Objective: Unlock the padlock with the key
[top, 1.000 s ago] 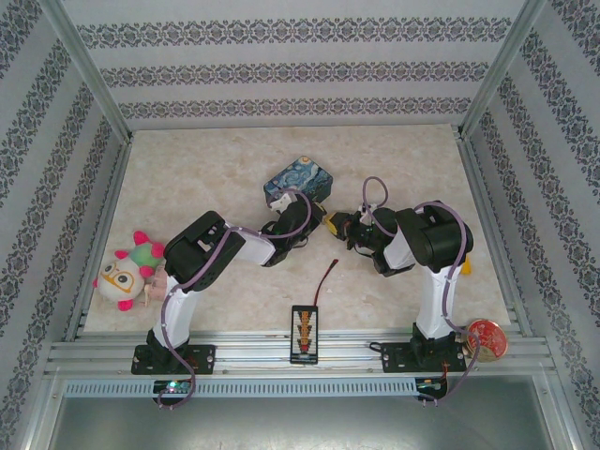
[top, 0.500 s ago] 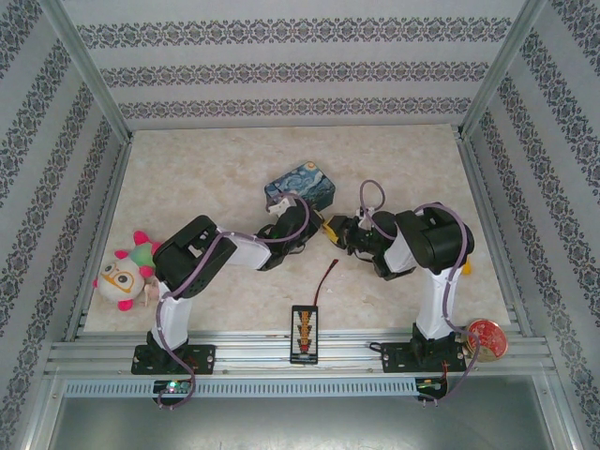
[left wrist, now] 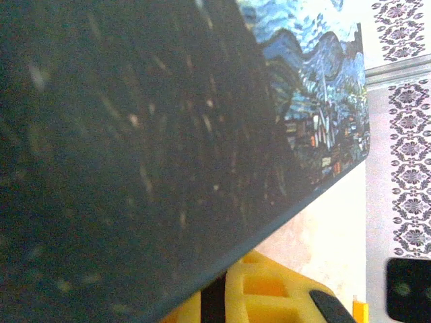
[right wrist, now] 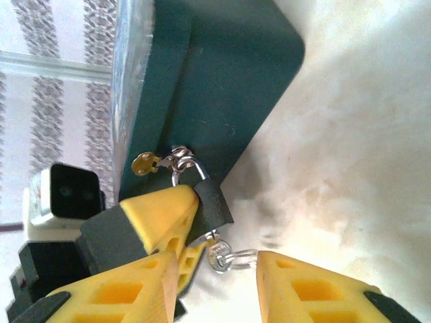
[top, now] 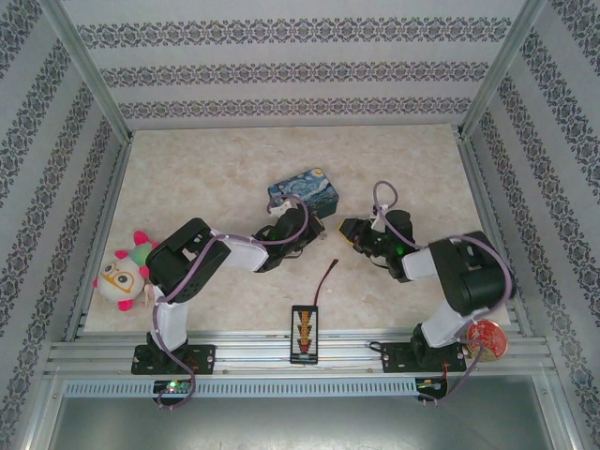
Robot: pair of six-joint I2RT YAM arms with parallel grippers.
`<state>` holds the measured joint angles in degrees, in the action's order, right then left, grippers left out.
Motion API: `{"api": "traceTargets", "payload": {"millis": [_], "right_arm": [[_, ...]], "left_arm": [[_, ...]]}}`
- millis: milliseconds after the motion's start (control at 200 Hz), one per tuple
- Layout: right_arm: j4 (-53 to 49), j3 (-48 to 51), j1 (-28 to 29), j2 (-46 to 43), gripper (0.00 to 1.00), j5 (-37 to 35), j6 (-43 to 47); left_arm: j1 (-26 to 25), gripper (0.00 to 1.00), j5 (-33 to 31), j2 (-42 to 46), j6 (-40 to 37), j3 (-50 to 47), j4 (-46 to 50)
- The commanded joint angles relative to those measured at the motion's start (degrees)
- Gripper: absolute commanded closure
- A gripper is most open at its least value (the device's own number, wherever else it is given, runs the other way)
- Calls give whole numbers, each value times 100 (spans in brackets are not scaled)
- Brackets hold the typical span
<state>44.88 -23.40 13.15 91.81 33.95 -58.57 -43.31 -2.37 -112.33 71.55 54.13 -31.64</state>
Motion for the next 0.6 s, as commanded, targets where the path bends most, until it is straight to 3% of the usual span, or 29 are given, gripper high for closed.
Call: {"api": "traceTargets", "payload": {"millis": [0, 90, 185, 245, 595], "right_arm": [[-2600, -327, 243, -856, 66, -884, 1740], [-3966, -701, 626, -1391, 66, -1777, 2662], [-4649, -986, 907, -1680, 67, -2336, 3242], [-4850, -1087, 1079, -1762, 63, -2546, 3450], [-5095, -1608, 2026, -1329, 64, -3338, 4161]], "left_arm": [[83, 100, 249, 105, -51, 1, 735], [133, 100, 386, 91, 26, 27, 705], [201, 100, 541, 67, -27, 146, 888], [239, 100, 619, 76, -38, 190, 957], [358, 100, 1033, 152, 119, 337, 1243]]}}
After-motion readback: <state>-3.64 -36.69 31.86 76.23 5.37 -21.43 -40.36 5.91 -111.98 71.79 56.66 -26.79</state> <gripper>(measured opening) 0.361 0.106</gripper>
